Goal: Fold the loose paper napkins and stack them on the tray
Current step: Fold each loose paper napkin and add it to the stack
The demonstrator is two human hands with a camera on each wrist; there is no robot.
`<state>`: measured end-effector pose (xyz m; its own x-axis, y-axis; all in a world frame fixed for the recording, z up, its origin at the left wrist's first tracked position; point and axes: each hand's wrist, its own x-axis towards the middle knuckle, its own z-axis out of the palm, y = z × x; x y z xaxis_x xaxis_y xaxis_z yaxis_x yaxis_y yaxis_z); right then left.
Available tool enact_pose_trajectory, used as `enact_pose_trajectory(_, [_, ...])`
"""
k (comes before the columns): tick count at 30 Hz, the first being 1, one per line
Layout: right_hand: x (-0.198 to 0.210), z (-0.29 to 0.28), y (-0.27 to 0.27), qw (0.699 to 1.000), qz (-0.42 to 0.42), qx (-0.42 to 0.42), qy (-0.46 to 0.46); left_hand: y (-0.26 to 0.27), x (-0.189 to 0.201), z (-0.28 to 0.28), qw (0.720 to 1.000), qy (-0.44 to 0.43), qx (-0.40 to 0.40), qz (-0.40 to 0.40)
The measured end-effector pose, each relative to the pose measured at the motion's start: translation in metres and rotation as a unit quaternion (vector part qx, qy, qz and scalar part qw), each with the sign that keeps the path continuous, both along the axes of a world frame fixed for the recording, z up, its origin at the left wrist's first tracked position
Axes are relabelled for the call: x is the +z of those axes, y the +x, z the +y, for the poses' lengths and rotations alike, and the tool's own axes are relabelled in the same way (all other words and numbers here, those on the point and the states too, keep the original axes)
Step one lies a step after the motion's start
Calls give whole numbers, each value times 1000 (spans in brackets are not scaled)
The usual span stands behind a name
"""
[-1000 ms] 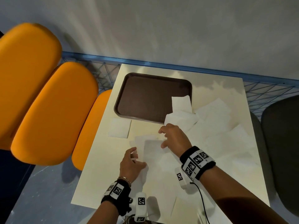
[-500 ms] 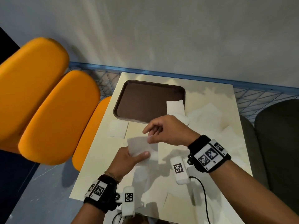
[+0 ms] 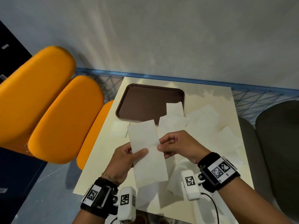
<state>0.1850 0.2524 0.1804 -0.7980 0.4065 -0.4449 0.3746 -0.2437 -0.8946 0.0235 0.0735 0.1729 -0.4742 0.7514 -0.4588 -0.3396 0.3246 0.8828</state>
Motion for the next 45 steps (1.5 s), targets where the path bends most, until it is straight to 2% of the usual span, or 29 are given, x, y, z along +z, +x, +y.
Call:
enact_pose_trajectory(6, [6,-12,2,1000,12,4,-14,-4,3,-5,1000,5,20,22])
enact_pose_trajectory(13, [21,-16,-18,996,26,-73,51,-42,14,-10,999,25,-22,21])
enact_pose_trajectory(17, [30,-20,-34,990,10,-118,80,-68,14,-21,998,53,32,4])
enact_pose_trajectory(19, [31,-22,-44,985,-3,-153,84,-75,18,-28,992,87,59,66])
enact_pose_trajectory(20, [32,-24,-49,981,-11,-172,89,-76,22,-31,985,105,51,127])
enact_pose_trajectory(21, [32,-25,-53,977,-17,-189,97,-75,28,-33,970,121,23,207])
enact_pose_trajectory(23, [33,-27,-61,968,-30,-219,119,-67,36,-34,915,142,-61,374])
enact_pose_trajectory(24, [34,-28,-65,964,-37,-229,132,-61,38,-32,887,143,-103,427])
enact_pose_trajectory(28, [43,-33,-75,957,-68,-237,155,-45,20,-16,797,122,-195,559])
enact_pose_trajectory(29, [44,-34,-77,957,-76,-236,154,-45,14,-12,782,117,-202,578])
enact_pose_trajectory(31, [46,-36,-78,957,-89,-232,146,-46,3,-5,769,109,-200,597])
enact_pose_trajectory(35, [45,-35,-73,961,-120,-209,133,-51,-9,-2,788,139,-153,579])
enact_pose_trajectory(41, [42,-30,-59,970,-150,-167,90,-58,-8,-3,857,131,-135,479])
enact_pose_trajectory(45, [43,-27,-54,976,-142,-155,49,-60,-12,0,863,126,-139,468])
